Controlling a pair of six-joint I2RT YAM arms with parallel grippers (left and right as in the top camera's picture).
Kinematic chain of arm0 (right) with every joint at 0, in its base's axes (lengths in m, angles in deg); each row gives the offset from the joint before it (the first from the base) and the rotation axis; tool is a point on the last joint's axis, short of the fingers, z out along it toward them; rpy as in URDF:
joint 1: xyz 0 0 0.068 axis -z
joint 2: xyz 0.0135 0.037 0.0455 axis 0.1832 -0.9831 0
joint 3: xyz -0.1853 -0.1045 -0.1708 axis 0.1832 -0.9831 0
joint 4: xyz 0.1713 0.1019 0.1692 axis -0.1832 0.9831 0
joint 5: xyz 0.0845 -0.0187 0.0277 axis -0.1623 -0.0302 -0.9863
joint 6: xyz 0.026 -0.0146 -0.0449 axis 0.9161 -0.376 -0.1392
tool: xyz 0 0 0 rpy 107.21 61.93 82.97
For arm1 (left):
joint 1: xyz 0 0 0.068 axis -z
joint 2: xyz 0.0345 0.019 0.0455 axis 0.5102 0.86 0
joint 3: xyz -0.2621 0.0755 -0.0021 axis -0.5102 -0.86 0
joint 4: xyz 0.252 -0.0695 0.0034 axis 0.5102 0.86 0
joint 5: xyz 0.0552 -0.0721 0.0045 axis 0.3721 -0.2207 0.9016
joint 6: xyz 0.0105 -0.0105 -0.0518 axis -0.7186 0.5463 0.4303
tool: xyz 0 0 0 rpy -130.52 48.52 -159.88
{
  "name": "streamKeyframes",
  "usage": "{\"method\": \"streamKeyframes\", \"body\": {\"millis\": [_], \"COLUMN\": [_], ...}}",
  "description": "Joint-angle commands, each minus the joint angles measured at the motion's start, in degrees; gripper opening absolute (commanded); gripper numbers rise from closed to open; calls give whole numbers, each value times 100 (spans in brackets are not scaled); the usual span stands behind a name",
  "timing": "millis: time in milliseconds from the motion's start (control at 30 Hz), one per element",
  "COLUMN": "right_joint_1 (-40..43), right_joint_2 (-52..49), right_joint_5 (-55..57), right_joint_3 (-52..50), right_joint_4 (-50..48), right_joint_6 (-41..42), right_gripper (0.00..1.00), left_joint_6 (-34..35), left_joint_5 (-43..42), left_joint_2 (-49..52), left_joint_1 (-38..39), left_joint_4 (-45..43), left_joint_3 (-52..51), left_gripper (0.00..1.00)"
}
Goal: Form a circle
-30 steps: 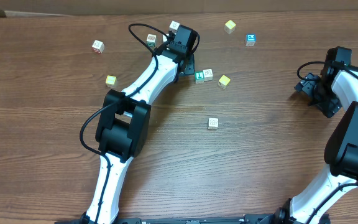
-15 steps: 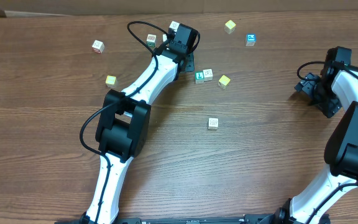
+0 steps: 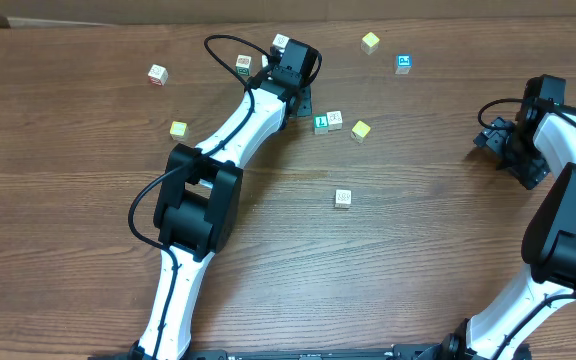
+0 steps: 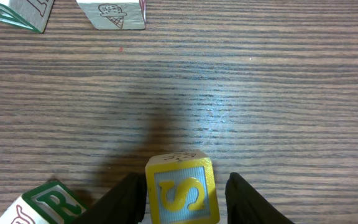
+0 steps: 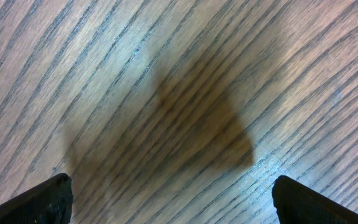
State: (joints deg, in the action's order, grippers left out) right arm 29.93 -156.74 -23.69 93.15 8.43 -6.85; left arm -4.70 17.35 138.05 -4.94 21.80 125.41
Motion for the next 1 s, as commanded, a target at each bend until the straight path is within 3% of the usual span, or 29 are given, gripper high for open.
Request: {"method": "streamKeyframes", "body": {"millis": [0,300,600,967], "right_joint_1": [-9,-9,-9,-9], "right_joint_2": [155,155,155,155], "right_joint_5": [15,15,15,15], "right_joint_3": [-22,-22,-22,-22], "right_joint_4": [-17,-17,-17,-17], "right_joint_6": [20,20,20,20], "right_gripper": [100,100,100,100], "left_joint_6": [-107,-105,-107,-107], "left_joint_5": [103,105,105,101], "left_joint_2": [76,76,76,76], "left_joint_1": [-33,-37,-55,-55], "left_joint_4": [2,-168,-168,-105], "left_joint_3": [-39,-39,-39,-39], "left_gripper": [41,41,31,36]}}
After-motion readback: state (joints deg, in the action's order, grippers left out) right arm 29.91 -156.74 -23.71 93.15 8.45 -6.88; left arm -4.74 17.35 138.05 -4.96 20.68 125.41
